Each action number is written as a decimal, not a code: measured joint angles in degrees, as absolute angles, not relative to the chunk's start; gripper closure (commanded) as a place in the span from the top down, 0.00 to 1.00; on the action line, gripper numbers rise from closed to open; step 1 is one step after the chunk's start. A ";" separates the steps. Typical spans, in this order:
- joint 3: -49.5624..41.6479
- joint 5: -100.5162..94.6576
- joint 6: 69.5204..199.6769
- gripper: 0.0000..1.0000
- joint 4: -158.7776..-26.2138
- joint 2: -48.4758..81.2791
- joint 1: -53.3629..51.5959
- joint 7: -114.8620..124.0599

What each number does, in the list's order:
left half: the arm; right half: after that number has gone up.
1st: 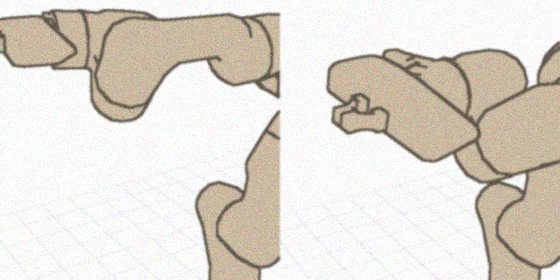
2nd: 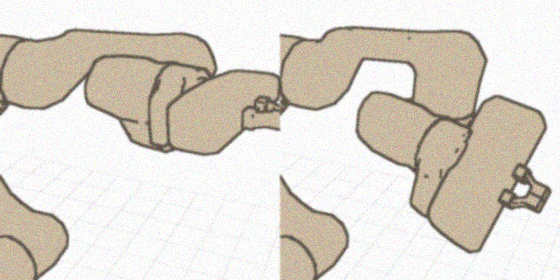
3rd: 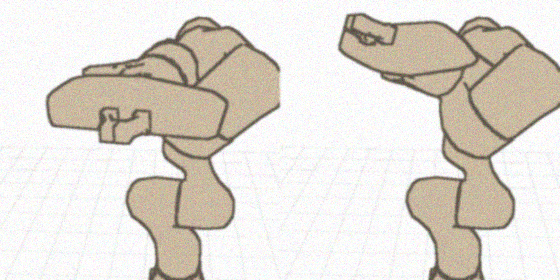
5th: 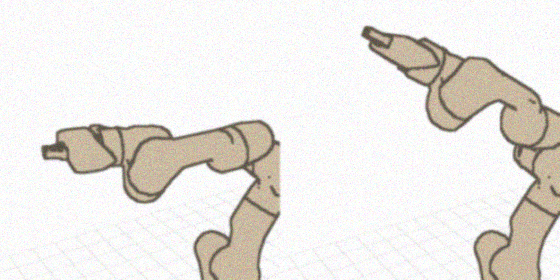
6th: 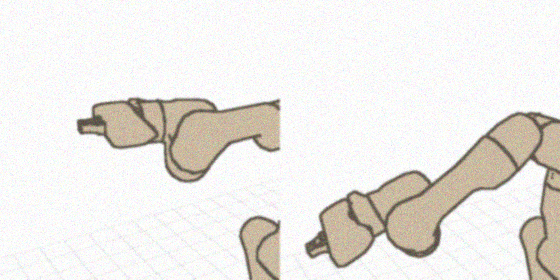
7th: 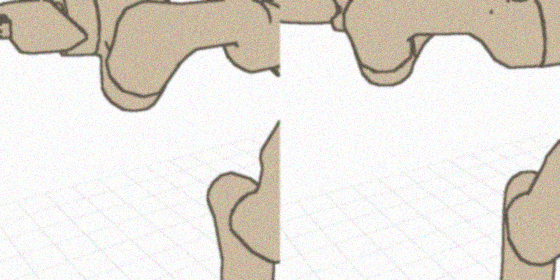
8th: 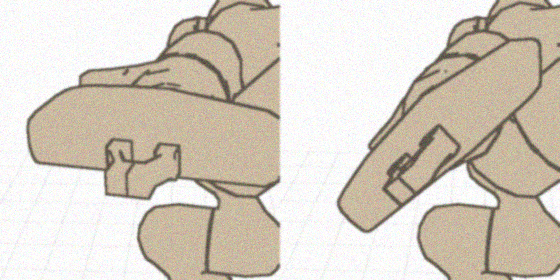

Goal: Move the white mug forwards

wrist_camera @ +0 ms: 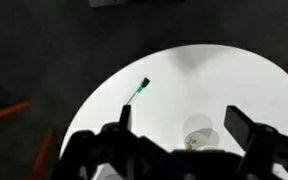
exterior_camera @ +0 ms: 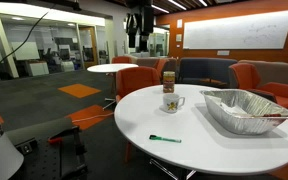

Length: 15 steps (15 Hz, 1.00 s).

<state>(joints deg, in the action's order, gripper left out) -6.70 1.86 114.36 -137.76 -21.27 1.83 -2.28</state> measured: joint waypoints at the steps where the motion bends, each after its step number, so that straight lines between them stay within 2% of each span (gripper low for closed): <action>1: -6.70 1.86 114.36 1.00 -137.76 -21.27 1.83 -2.28; 10: -6.50 1.86 114.58 1.00 -137.76 -21.13 1.86 -2.01; 15: -1.58 2.58 127.66 1.00 -137.17 -13.24 1.19 6.67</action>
<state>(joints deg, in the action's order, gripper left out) -1.58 2.58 127.66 -137.17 -13.24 1.19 6.67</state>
